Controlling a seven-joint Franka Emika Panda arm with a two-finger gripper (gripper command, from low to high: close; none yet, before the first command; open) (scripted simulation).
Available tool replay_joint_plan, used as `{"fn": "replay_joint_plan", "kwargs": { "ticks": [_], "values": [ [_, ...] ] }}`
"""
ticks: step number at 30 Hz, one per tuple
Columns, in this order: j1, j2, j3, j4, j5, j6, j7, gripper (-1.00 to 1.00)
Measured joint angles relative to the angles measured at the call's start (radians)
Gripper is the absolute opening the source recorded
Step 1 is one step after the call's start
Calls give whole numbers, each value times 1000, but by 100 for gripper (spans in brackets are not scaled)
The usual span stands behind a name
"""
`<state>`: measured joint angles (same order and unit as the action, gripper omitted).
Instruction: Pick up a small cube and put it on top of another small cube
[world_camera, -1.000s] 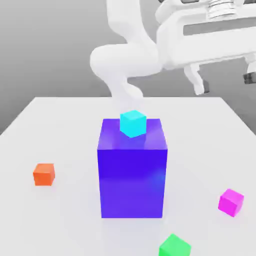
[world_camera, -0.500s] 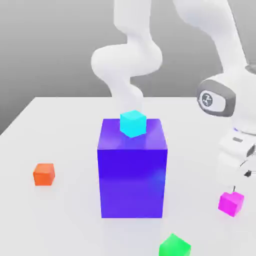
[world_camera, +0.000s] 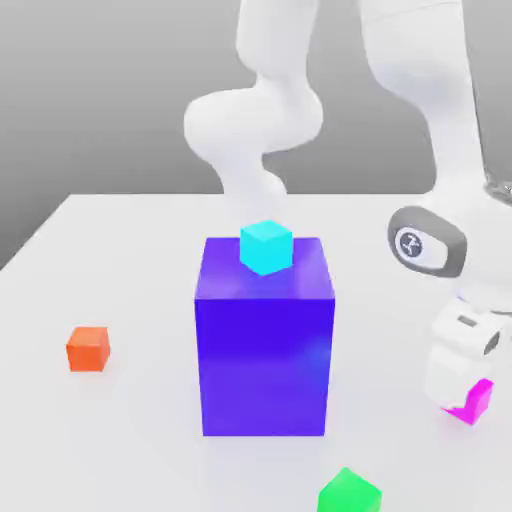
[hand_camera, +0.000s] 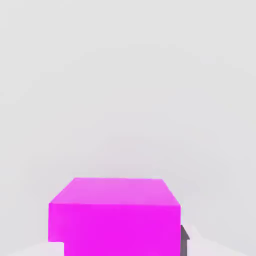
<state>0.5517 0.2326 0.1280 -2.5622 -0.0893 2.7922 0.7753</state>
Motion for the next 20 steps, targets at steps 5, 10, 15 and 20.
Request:
{"fn": "replay_joint_plan", "kwargs": {
  "ticks": [5, 10, 15, 20],
  "values": [
    [-127, -29, -35, 71, 48, -99, -217, -100],
    [-266, -27, -100, 165, 81, -190, -461, -100],
    [-338, 61, -134, 219, 95, -156, -585, -100],
    [-341, 120, -135, 224, 96, -103, -590, 100]
  ]
}}
